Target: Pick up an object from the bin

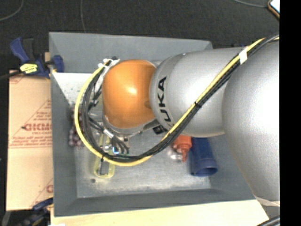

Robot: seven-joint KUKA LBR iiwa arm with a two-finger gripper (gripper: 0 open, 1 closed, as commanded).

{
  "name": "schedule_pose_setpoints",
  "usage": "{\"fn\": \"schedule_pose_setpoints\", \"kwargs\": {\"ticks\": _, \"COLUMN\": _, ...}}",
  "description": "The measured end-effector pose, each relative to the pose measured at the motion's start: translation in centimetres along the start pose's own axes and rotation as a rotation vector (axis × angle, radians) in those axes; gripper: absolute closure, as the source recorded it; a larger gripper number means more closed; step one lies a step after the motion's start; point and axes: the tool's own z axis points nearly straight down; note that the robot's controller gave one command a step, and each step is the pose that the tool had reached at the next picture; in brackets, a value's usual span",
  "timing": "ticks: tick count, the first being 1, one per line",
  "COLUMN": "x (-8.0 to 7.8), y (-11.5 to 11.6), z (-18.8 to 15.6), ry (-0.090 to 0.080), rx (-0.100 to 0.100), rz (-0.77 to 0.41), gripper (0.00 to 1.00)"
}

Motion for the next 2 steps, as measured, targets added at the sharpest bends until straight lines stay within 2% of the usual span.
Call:
{"fn": "schedule_pose_setpoints", "kwargs": {"ticks": 1, "x": -0.2, "y": -0.1, "z": -0.5, "ry": -0.008, "rx": -0.002, "rz": 0.007, "gripper": 0.00}}
{"fn": "schedule_pose_setpoints", "kwargs": {"ticks": 2, "x": -7.1, "y": -5.9, "z": 10.2, "ry": -0.014, "rx": 0.001, "rz": -0.388, "gripper": 0.00}}
